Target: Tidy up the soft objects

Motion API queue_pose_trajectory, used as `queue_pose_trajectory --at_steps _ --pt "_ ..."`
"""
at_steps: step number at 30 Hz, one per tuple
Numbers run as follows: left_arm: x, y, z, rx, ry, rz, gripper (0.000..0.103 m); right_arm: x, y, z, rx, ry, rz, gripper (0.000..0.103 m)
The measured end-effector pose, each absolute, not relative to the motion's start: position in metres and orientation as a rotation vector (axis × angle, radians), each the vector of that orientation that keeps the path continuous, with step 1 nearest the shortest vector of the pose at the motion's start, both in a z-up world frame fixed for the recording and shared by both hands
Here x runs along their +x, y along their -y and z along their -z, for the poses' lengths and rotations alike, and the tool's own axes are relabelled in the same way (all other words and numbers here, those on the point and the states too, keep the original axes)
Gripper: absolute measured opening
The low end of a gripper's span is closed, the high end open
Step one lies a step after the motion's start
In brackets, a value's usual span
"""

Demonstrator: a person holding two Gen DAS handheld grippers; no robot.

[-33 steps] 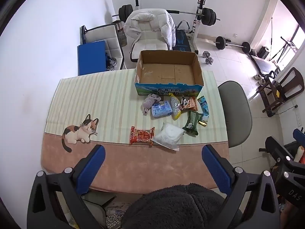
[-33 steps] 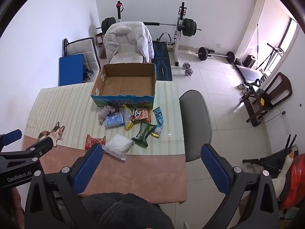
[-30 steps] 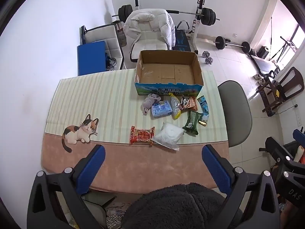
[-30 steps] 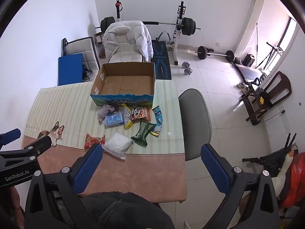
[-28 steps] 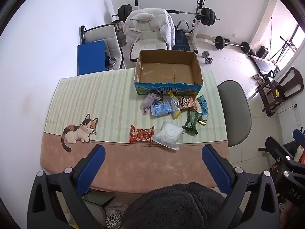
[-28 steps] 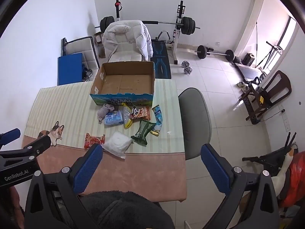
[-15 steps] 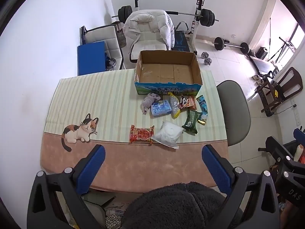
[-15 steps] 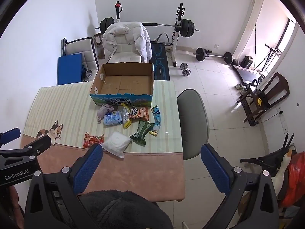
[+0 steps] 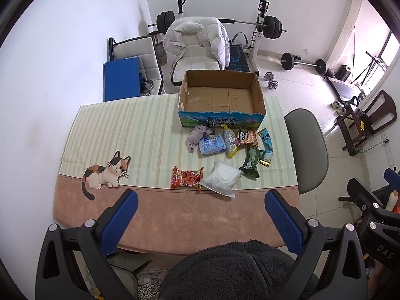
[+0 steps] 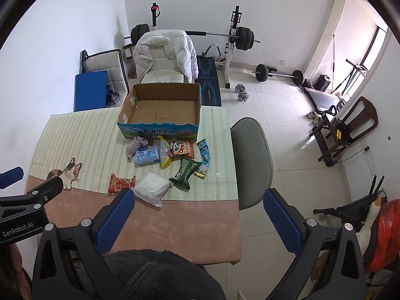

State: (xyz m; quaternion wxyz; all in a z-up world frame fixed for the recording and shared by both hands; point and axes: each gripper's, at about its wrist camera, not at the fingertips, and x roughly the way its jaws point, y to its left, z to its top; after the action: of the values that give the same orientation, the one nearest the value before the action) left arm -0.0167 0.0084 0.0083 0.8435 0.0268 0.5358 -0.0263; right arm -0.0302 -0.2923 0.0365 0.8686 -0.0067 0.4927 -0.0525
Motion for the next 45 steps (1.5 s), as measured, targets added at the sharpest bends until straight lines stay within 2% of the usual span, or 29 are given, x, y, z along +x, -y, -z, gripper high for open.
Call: queue_pose_trajectory --at_steps 45 --pt "-0.012 -0.016 -0.015 0.06 -1.11 0.052 0.103 -0.019 0.284 -0.037 -0.022 -1.028 0.102 0.103"
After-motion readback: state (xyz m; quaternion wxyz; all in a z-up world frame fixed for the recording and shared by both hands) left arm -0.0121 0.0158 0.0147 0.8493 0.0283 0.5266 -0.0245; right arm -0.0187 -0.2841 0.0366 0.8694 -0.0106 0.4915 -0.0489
